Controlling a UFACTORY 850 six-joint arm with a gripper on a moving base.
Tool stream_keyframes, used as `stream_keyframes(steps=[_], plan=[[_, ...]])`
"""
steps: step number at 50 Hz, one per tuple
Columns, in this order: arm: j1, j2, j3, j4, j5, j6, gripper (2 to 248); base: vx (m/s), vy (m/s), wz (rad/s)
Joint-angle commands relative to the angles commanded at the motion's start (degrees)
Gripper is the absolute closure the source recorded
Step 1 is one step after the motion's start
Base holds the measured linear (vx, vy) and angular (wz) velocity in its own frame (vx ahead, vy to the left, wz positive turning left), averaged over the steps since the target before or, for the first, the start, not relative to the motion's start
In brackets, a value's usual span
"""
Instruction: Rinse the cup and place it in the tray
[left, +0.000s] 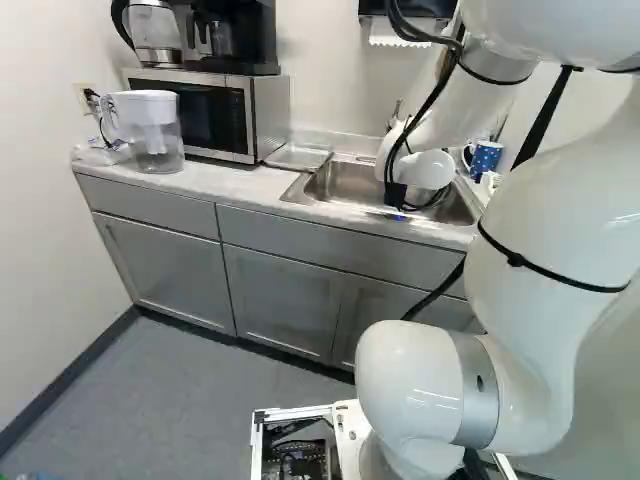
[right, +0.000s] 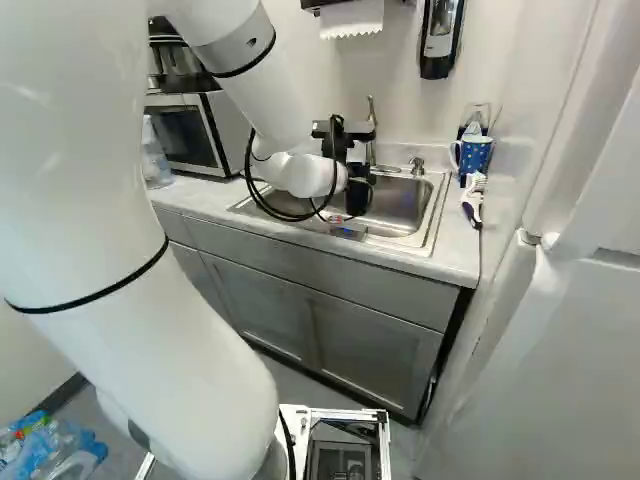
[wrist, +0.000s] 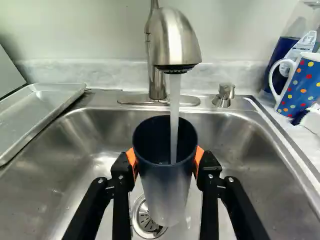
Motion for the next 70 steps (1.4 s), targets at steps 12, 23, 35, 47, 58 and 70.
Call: stream_keyframes(steps=[12, 23, 35, 47, 58, 70], plan=[[0.0, 0.0, 0.0, 0.0, 0.0, 0.0, 125, 0.0, 0.0, 0.0], [0.0, 0.0, 0.0, 0.0, 0.0, 0.0, 125, 0.0, 0.0, 0.0], [0.0, 0.0, 0.0, 0.0, 0.0, 0.0, 125, 0.0, 0.0, 0.0], [0.0, 0.0, 0.0, 0.0, 0.0, 0.0, 125, 0.0, 0.0, 0.0], [0.0, 0.0, 0.0, 0.0, 0.0, 0.0, 125, 0.0, 0.0, 0.0], [0.0, 0.0, 0.0, 0.0, 0.0, 0.0, 125, 0.0, 0.0, 0.0]])
